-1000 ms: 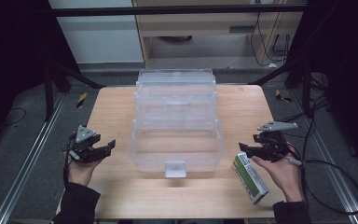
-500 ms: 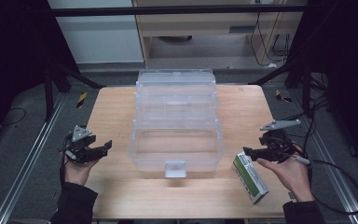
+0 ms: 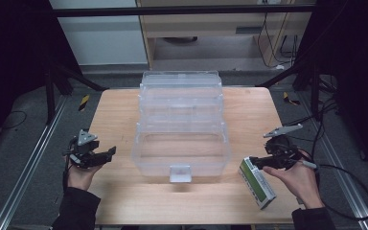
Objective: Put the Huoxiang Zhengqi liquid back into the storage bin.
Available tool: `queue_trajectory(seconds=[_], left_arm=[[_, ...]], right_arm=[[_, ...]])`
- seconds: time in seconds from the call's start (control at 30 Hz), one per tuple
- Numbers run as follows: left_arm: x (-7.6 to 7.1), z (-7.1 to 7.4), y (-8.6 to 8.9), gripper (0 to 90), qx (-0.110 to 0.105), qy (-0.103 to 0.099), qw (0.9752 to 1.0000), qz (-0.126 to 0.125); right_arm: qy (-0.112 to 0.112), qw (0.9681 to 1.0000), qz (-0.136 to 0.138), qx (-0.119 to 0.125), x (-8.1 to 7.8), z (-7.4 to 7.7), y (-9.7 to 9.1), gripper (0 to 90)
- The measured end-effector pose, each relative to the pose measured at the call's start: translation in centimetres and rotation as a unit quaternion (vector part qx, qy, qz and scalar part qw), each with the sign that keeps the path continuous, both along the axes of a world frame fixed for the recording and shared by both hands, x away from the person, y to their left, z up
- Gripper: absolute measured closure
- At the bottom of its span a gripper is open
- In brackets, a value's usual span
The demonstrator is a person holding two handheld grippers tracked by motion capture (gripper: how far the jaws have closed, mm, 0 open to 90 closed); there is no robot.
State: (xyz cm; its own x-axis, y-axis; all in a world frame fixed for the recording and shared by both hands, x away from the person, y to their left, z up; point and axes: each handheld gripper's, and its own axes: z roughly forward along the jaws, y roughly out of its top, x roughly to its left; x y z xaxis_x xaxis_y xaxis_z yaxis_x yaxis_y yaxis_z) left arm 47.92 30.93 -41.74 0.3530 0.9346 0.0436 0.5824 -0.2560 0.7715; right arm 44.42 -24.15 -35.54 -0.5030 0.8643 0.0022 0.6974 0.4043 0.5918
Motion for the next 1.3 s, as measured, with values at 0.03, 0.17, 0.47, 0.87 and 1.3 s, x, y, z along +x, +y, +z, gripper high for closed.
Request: queue_trajectory(seconds=[0.03, 0.17, 0.47, 0.87, 1.3], left_arm=[[0.1, 0.0, 0.0, 28.1, 0.001, 0.002, 1.0000, 0.001], [0.1, -0.2, 0.2, 28.0, 0.007, 0.007, 0.9999, 0.004], [0.4, -0.7, 0.6, 28.0, 0.013, 0.017, 0.9997, 0.011], [0.1, -0.3, 0.9, 28.4, 0.014, 0.010, 0.9998, 0.013], [0.2, -0.4, 0.8, 28.6, 0.018, 0.014, 0.9997, 0.012]], right_arm=[[0.003, 1.0000, 0.000, -0.002, 0.0, 0.0, 0.0, 32.5], [0.012, 0.9999, 0.002, -0.009, 0.0, 0.1, 0.2, 33.1], [0.035, 0.9991, 0.011, -0.022, 0.0, -0.3, 0.6, 37.3], [0.064, 0.9970, 0.013, -0.043, -0.3, -0.6, 1.0, 40.3], [0.096, 0.9939, 0.016, -0.050, -0.2, -1.5, 1.2, 45.8]])
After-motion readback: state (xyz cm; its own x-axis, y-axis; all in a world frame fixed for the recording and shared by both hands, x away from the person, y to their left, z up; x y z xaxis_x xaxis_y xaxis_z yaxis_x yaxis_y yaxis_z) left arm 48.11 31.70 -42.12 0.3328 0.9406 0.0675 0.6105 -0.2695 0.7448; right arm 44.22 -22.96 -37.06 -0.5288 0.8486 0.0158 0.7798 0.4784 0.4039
